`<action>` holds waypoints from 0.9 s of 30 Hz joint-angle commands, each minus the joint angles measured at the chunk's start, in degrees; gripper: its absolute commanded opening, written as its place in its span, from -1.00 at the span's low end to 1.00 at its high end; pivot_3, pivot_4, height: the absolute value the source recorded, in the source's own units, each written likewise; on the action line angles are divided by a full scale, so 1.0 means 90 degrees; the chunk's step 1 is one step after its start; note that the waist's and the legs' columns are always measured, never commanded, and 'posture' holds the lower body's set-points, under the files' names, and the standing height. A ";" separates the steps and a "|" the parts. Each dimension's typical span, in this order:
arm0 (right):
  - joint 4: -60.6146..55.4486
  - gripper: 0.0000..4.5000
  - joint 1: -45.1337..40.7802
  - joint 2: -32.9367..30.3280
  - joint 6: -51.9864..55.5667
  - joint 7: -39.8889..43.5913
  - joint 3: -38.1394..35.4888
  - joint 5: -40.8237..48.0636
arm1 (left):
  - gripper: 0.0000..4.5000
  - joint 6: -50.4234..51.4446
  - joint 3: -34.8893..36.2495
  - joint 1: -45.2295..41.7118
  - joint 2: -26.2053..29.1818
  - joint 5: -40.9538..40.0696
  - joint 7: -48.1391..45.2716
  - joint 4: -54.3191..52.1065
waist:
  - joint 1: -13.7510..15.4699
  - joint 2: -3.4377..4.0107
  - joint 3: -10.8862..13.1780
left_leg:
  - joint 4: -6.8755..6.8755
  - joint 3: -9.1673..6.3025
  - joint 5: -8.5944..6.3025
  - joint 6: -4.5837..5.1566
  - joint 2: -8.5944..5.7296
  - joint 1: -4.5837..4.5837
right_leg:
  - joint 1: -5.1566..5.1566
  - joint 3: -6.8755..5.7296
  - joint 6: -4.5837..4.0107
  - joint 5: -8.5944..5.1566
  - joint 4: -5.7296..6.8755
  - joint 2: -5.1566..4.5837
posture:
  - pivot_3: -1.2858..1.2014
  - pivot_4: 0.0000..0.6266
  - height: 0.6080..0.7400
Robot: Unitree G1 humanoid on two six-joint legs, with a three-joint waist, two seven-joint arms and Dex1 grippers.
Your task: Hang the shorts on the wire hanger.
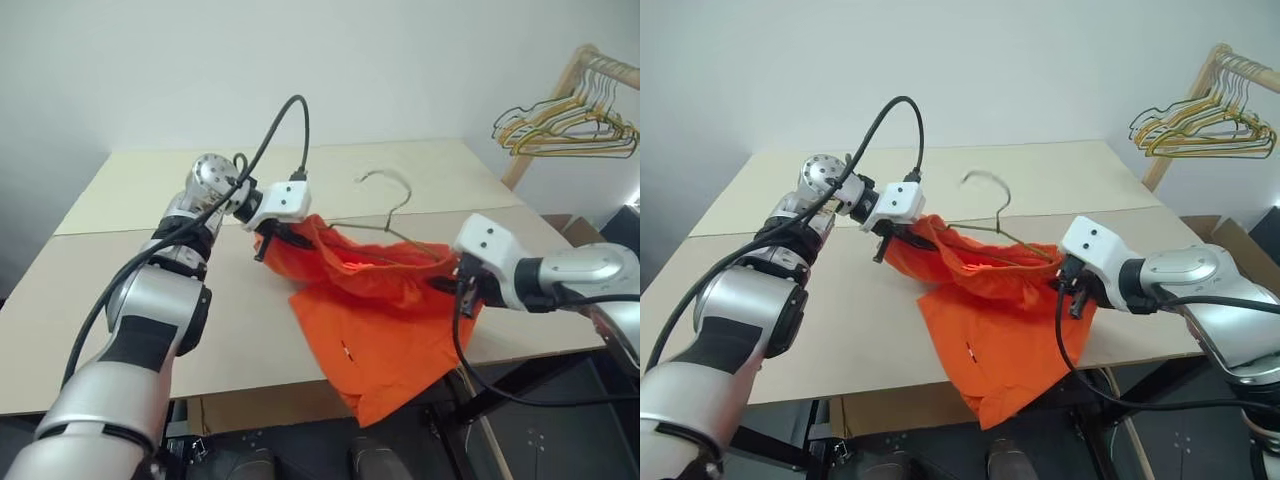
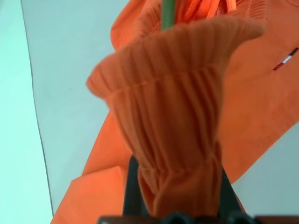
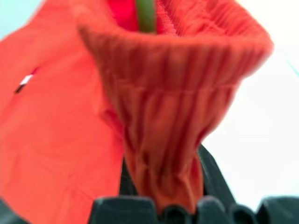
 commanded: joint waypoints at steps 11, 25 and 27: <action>-0.0629 -1.00 0.1194 0.0134 0.0702 -0.0124 -0.1602 0.0932 | 0.23 0.0366 0.0943 0.0073 -0.0084 -0.1225 -0.0113 -0.0691 | 0.0095 -0.0002 0.0000 | 0.0001 -0.0007 0.0000 0.0000 0.0000 0.0000 | 0.0007 -0.0005 -0.0001 0.0001 -0.0003 -0.0001 | 0.01 -1.00 1.00; -0.2422 -1.00 0.3176 0.2733 0.3629 -0.1965 -0.5221 0.1563 | 0.99 0.4155 0.2075 0.2092 -0.0677 -0.3247 0.2771 -0.5578 | 0.0301 0.0002 -0.0004 | 0.0012 -0.0012 0.0000 -0.0001 0.0001 0.0050 | 0.0066 -0.0002 0.0024 -0.0001 -0.0002 -0.0003 | -0.03 -1.00 1.00; -0.2614 -1.00 0.3382 0.2971 0.3768 -0.2236 -0.5827 0.1521 | 0.99 0.5189 0.2024 0.2587 -0.0895 -0.3733 0.3359 -0.6821 | 0.0301 0.0012 -0.0011 | 0.0009 -0.0012 0.0000 -0.0001 0.0002 0.0054 | 0.0066 -0.0002 0.0024 -0.0001 -0.0002 -0.0003 | -0.04 -1.00 1.00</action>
